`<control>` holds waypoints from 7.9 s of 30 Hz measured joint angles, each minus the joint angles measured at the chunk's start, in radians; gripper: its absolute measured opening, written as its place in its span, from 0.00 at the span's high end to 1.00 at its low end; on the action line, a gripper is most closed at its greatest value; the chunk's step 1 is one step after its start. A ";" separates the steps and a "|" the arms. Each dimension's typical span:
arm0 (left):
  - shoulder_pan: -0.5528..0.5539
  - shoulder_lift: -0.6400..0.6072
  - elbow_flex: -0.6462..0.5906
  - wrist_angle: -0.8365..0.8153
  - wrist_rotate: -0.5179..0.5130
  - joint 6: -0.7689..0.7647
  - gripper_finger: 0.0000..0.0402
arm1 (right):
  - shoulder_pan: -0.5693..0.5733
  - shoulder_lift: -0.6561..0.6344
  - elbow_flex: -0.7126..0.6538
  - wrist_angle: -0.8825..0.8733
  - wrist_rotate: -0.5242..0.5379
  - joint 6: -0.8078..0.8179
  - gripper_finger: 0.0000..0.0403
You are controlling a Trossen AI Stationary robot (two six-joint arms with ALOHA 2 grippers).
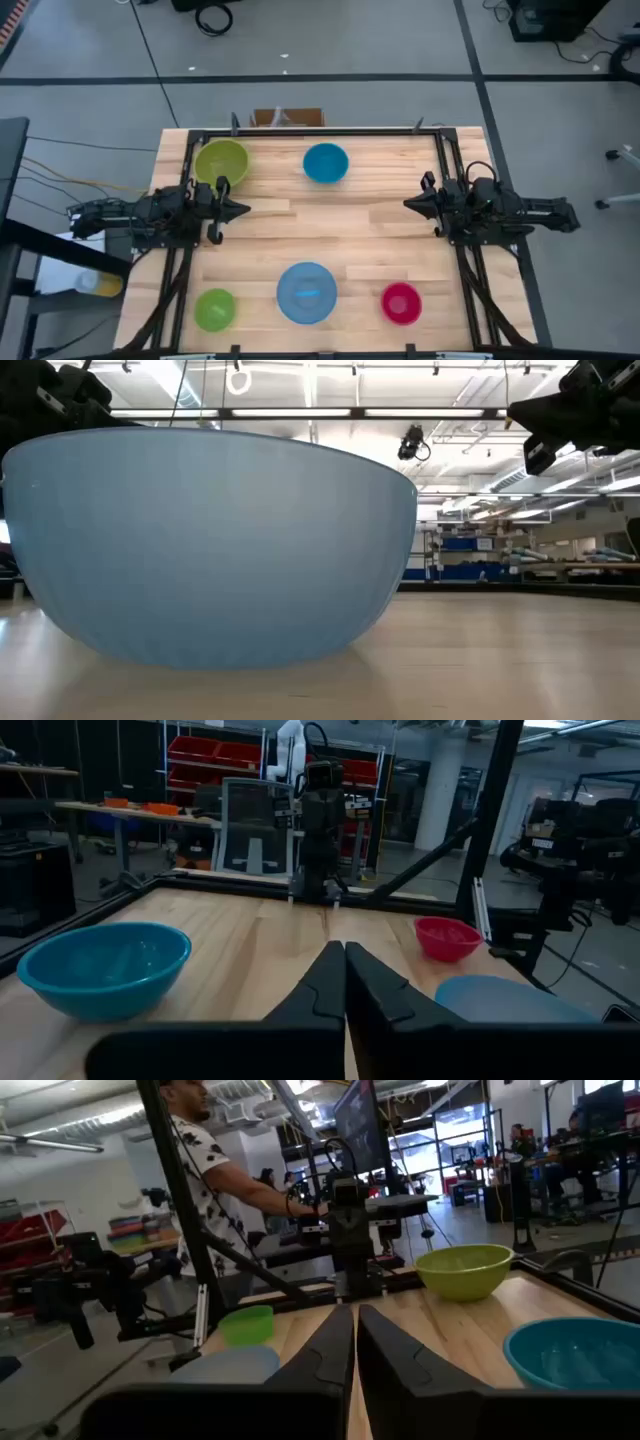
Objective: Nest bowls inside each other
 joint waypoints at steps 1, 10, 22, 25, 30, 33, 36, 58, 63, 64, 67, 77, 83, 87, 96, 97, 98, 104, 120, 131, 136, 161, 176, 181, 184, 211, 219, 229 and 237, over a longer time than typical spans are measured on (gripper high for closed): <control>0.000 0.000 0.000 0.000 0.000 0.000 0.99 | 0.000 0.000 0.000 0.000 0.000 0.000 0.93; 0.000 0.000 0.000 0.000 0.000 0.000 0.99 | 0.000 0.000 0.000 0.000 0.000 0.000 0.93; 0.000 0.000 0.000 0.000 0.000 0.000 0.99 | 0.000 0.000 0.000 0.000 0.000 0.000 0.93; 0.000 0.000 0.000 0.000 0.000 0.000 0.99 | 0.000 0.000 0.000 0.000 0.000 0.000 0.93; 0.000 0.000 0.000 0.000 0.000 0.000 0.99 | 0.000 0.000 0.000 0.000 0.000 0.000 0.93; 0.000 0.000 0.000 0.000 0.000 0.000 0.99 | 0.000 0.000 0.000 0.000 0.000 0.000 0.93; 0.000 0.000 0.000 0.000 0.000 0.000 0.99 | 0.000 0.000 0.000 0.000 0.000 0.000 0.93; 0.000 0.000 0.000 0.000 0.000 0.000 0.99 | 0.000 0.000 0.000 0.000 0.000 0.000 0.93; 0.000 0.000 0.000 0.000 0.000 0.000 0.99 | 0.000 0.000 0.000 0.000 0.000 0.000 0.93; 0.000 0.000 0.000 0.000 0.000 0.000 0.99 | 0.000 0.000 0.000 0.000 0.000 0.000 0.93; 0.000 0.000 0.000 0.033 0.000 0.020 0.99 | 0.000 0.000 0.000 0.000 0.000 0.000 0.93; 0.000 0.000 0.000 0.188 -0.129 -0.075 0.99 | 0.000 0.000 0.000 0.000 0.000 0.000 0.93; 0.000 0.000 0.000 0.195 -0.129 -0.077 0.99 | 0.000 0.000 0.000 0.004 0.000 0.000 0.93; -0.001 0.000 0.000 0.212 -0.223 -0.158 0.99 | 0.000 0.000 0.000 0.007 0.004 -0.026 0.93; 0.000 0.000 0.000 0.219 -0.470 -0.329 0.99 | 0.000 0.000 0.000 0.171 0.339 0.154 0.93; 0.000 0.000 0.000 0.220 -0.470 -0.333 0.99 | 0.000 0.000 0.000 0.187 0.370 0.195 0.93; 0.000 0.000 0.000 0.224 -0.471 -0.338 0.99 | 0.000 0.000 0.000 0.199 0.396 0.231 0.93; 0.000 0.000 0.000 0.241 -0.488 -0.335 0.99 | -0.002 0.000 0.000 0.260 0.549 0.244 0.93; 0.000 0.256 0.187 0.097 -0.501 -0.349 0.99 | -0.062 0.568 0.166 0.159 0.343 0.713 0.98; 0.000 0.532 0.435 -0.193 -0.372 -0.348 0.86 | -0.066 1.079 0.392 0.142 0.121 0.809 0.96; -0.001 0.595 0.437 -0.197 -0.344 -0.390 0.65 | -0.076 1.198 0.477 0.115 0.021 0.864 0.90; -0.002 0.803 0.439 -0.195 -0.109 -0.465 0.45 | 0.220 1.806 0.993 -0.114 -0.209 0.513 0.40; -0.001 0.807 0.439 -0.183 -0.107 -0.494 0.45 | 0.263 1.925 1.124 -0.212 -0.073 0.583 0.73; 0.000 0.807 0.439 -0.138 -0.108 -0.500 0.45 | 0.240 1.910 1.137 -0.238 -0.022 0.584 0.96; 0.000 0.807 0.440 -0.118 -0.108 -0.499 0.45 | 0.224 1.898 1.139 -0.243 0.014 0.598 0.95; 0.107 0.923 0.439 0.034 -0.158 -0.561 0.45 | -0.008 1.715 1.138 -0.426 0.537 0.027 0.97; 0.202 0.950 0.455 0.137 -0.205 -0.544 0.45 | -0.077 1.694 1.188 -0.397 0.552 -0.224 0.97; 0.296 1.114 0.665 0.021 -0.207 -0.292 0.45 | -0.185 1.694 1.258 -0.332 0.565 -0.397 0.97; 0.339 1.257 0.855 -0.169 -0.308 -0.111 0.46 | -0.245 1.694 1.292 -0.322 0.546 -0.453 0.97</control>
